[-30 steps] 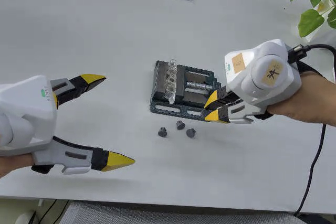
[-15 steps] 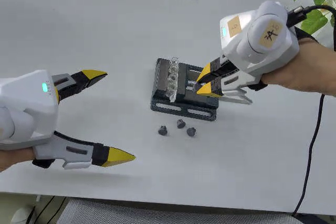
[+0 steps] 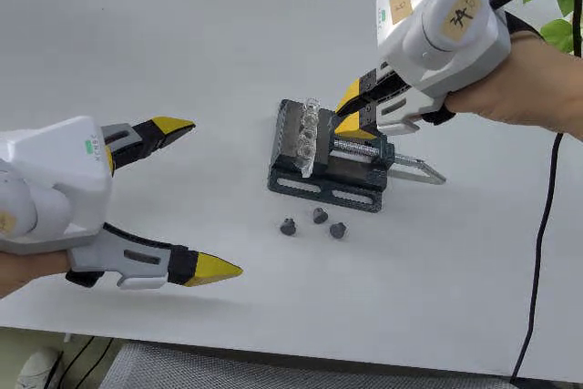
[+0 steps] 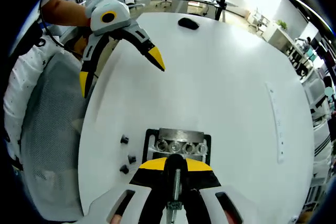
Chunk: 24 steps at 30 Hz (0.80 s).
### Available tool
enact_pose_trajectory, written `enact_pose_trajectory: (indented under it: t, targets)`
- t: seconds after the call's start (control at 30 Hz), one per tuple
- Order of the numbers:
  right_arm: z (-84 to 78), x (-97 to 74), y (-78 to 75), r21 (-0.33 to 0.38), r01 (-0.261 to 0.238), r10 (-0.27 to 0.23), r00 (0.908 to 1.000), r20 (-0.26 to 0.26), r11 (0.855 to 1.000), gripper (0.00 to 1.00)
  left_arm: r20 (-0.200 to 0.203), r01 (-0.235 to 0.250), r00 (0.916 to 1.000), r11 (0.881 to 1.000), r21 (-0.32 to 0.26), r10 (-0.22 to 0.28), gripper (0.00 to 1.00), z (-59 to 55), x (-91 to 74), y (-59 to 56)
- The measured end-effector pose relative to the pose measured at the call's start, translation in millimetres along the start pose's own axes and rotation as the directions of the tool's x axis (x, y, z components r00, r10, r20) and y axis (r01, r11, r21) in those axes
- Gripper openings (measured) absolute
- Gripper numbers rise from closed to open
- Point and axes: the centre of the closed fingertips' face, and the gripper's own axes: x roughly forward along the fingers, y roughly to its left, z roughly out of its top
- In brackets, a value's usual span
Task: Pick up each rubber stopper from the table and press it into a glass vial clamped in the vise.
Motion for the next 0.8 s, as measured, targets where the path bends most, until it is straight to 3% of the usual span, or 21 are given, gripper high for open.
enact_pose_trajectory:
  t: [0.43,0.8]
  targets:
    - [1.3,9.9,-30.6,0.011,0.016,-0.016,0.9998,-0.008,1.0,0.06,0.007,0.0,1.0,1.0,-0.012,0.0,0.99,0.2,2.5,2.0]
    - [2.0,20.7,-37.4,0.035,0.003,-0.003,1.0,-0.004,0.999,0.06,0.016,0.003,0.9999,1.0,-0.02,-0.003,0.99,1.7,5.2,2.5]
